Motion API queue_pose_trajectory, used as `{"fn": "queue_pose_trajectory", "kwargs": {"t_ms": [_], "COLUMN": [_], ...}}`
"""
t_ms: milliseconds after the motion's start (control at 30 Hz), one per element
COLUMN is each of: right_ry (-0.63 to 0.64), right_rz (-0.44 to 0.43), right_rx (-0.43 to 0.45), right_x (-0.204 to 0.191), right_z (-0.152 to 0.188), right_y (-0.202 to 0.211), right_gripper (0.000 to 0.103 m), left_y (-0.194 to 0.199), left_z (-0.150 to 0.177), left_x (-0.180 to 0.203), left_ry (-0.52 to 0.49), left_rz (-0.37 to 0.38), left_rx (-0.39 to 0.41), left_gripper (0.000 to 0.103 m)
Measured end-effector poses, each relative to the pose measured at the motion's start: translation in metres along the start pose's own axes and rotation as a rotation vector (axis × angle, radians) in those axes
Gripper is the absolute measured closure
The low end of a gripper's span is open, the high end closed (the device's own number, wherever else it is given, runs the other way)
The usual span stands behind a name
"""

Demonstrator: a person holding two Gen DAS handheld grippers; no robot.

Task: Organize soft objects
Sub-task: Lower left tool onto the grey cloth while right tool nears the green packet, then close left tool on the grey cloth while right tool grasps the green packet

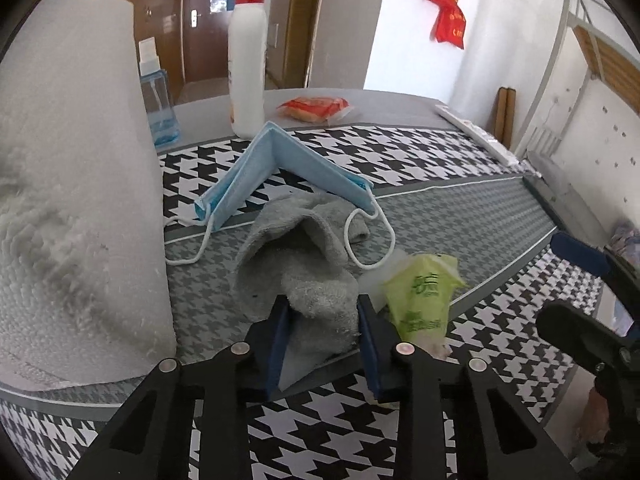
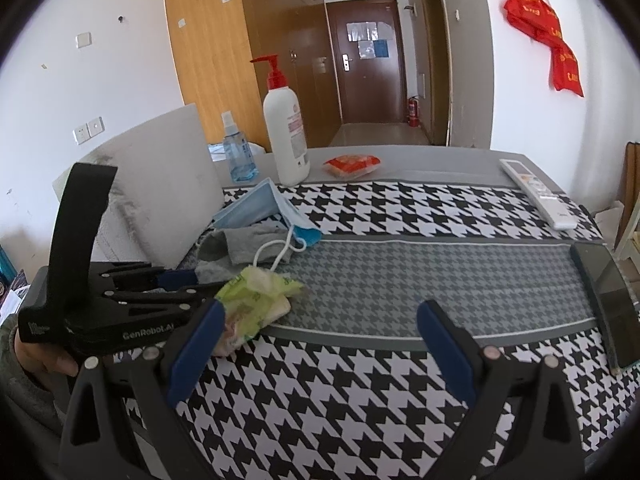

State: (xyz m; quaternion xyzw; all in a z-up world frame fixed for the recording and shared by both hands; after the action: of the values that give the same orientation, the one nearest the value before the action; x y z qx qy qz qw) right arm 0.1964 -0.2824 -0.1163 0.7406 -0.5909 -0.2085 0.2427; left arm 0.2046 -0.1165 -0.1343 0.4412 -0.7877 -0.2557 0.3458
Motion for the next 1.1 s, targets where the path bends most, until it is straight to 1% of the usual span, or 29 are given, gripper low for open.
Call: {"fn": "queue_pose_trajectory", "kwargs": {"t_ms": [133, 300, 467, 600, 900, 1100], "right_ry": [0.001, 0.008, 0.024, 0.038, 0.057, 0.077], "right_rz": [0.003, -0.019, -0.03, -0.04, -0.07, -0.083], "right_rx": [-0.005, -0.022, -0.032, -0.037, -0.064, -0.084], "right_x": [0.0, -0.007, -0.015, -0.021, -0.036, -0.049], "right_z": [0.002, 0.002, 0.001, 0.0, -0.002, -0.001], "right_y": [0.001, -0.002, -0.005, -0.007, -0.015, -0.02], "right_gripper": [0.004, 0.004, 0.004, 0.004, 0.004, 0.004], "left_y": [0.003, 0.013, 0.019, 0.03, 0.05, 0.058], "left_z": [0.0, 0.0, 0.003, 0.004, 0.008, 0.012], "left_x": [0.003, 0.001, 0.001, 0.0, -0.001, -0.004], "left_ry": [0.003, 0.011, -0.013, -0.028, -0.049, -0.055], "left_rz": [0.015, 0.03, 0.029, 0.02, 0.007, 0.001], "left_rx": [0.012, 0.046, 0.061, 0.095, 0.139, 0.153], "left_gripper": [0.076, 0.083, 0.085, 0.085, 0.085, 0.085]}}
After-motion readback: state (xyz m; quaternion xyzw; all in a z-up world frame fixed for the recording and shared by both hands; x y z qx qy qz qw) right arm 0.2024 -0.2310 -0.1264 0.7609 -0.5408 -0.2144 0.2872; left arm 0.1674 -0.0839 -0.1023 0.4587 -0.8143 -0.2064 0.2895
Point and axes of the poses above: each gripper's, at about its wrist camera, not at the fingertips, and y roughly against the way its jaws point, x to its right, z to its underside, the point moved 2 cm from there along -y, roughly the way its jaws point, and after that the axes turned 14 degrees about z, right-handed, at the moved point
